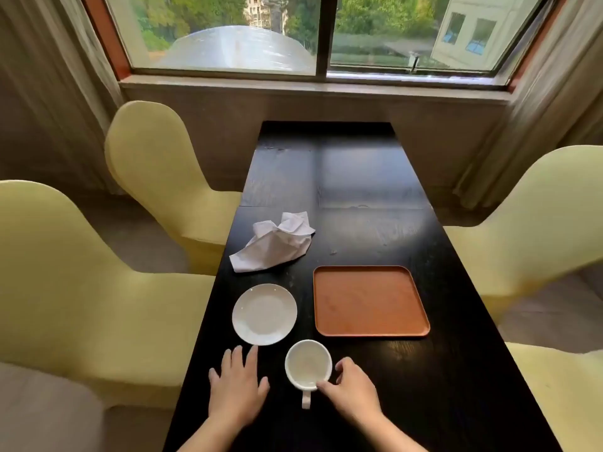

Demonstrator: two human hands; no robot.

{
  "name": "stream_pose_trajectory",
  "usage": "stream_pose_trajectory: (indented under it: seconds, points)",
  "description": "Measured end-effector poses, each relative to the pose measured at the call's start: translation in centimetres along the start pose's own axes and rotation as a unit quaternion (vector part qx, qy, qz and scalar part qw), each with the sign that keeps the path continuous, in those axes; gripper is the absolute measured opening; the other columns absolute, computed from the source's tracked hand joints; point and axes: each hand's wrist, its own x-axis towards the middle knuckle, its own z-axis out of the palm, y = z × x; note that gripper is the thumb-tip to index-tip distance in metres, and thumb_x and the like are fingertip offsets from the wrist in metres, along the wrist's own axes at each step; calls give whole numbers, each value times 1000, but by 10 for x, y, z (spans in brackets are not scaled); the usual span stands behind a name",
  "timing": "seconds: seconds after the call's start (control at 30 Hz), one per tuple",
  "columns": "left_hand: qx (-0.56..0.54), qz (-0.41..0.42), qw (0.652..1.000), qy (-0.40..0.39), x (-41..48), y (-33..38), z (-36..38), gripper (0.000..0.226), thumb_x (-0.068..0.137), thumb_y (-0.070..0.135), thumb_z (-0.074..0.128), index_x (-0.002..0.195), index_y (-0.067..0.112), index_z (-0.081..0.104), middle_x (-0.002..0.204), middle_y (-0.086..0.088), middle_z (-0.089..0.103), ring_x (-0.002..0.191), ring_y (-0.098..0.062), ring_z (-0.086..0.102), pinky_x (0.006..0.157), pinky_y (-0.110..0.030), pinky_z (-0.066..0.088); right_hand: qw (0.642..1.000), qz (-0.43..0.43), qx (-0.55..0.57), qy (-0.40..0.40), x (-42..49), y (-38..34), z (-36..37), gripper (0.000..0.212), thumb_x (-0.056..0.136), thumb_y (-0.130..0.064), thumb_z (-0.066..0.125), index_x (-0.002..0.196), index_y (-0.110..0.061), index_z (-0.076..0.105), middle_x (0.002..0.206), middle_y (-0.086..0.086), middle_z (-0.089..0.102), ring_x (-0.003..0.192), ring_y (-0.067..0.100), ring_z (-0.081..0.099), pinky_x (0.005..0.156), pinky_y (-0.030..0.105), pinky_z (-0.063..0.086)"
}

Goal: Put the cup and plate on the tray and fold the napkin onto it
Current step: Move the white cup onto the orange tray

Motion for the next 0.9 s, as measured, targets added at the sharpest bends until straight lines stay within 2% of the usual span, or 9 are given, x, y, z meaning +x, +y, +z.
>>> stream_pose_trajectory:
  seconds: [0.1, 0.17, 0.27, 0.43, 0.57, 0.63, 0.73, 0.9]
  points:
    - [-10, -48, 998, -42, -2, -3, 16, 72, 96, 52, 44, 157, 24, 18, 162, -8, 21, 151, -30, 15, 115, -57, 33, 995, 72, 57, -27, -2, 2, 21, 54, 64, -66, 74, 87, -25, 49, 89, -8, 65, 80, 10, 63, 64, 28, 46]
    - [-20, -67, 996, -49, -1, -4, 27, 66, 96, 52, 45, 153, 22, 27, 156, -8, 27, 148, -29, 21, 110, -58, 39, 988, 110, 102, -34, -6, 3, 37, 57, 59, -68, 76, 84, -24, 50, 86, -7, 68, 79, 15, 70, 69, 32, 51]
    - [-21, -87, 994, -62, 6, -1, 38, 64, 97, 53, 44, 151, 22, 28, 158, -10, 25, 150, -35, 16, 109, -62, 38, 981, 140, 133, -22, -10, 1, 51, 56, 61, -69, 76, 82, -21, 54, 83, -4, 70, 76, 20, 74, 73, 36, 58]
    - [-38, -134, 987, -75, 27, 3, 49, 77, 97, 61, 37, 159, 23, 11, 167, -15, 4, 152, -45, 0, 110, -72, 28, 969, 151, 194, -12, -8, 0, 70, 40, 68, -54, 79, 80, -18, 66, 78, 1, 74, 76, 22, 74, 78, 45, 63]
    - [-52, -161, 983, -78, 40, 8, 55, 84, 94, 67, 36, 159, 23, 7, 167, -18, 0, 151, -49, -3, 108, -77, 26, 964, 143, 225, 5, -6, -2, 81, 28, 81, -35, 73, 70, -9, 71, 69, 10, 74, 70, 26, 74, 73, 48, 63]
    - [-45, -167, 982, -81, 41, 11, 58, 87, 93, 69, 36, 159, 21, 4, 167, -21, -3, 150, -51, -4, 107, -78, 24, 950, 158, 268, 0, -3, -1, 84, 25, 89, -27, 70, 70, -10, 74, 72, 9, 76, 69, 22, 75, 72, 42, 65]
    - [-32, -164, 983, -80, 42, 12, 63, 89, 93, 70, 34, 159, 20, 0, 166, -22, -6, 149, -52, -6, 107, -79, 25, 933, 169, 317, -20, 0, 3, 85, 18, 91, -26, 72, 79, -14, 76, 88, 6, 76, 78, 16, 75, 78, 35, 65]
    - [-32, -160, 983, -84, 43, 12, 63, 90, 94, 70, 34, 159, 19, -1, 166, -23, -6, 149, -53, -7, 107, -80, 24, 953, 124, 277, -7, 4, 11, 81, 21, 88, -34, 76, 80, -15, 73, 89, 2, 74, 82, 15, 71, 80, 36, 60]
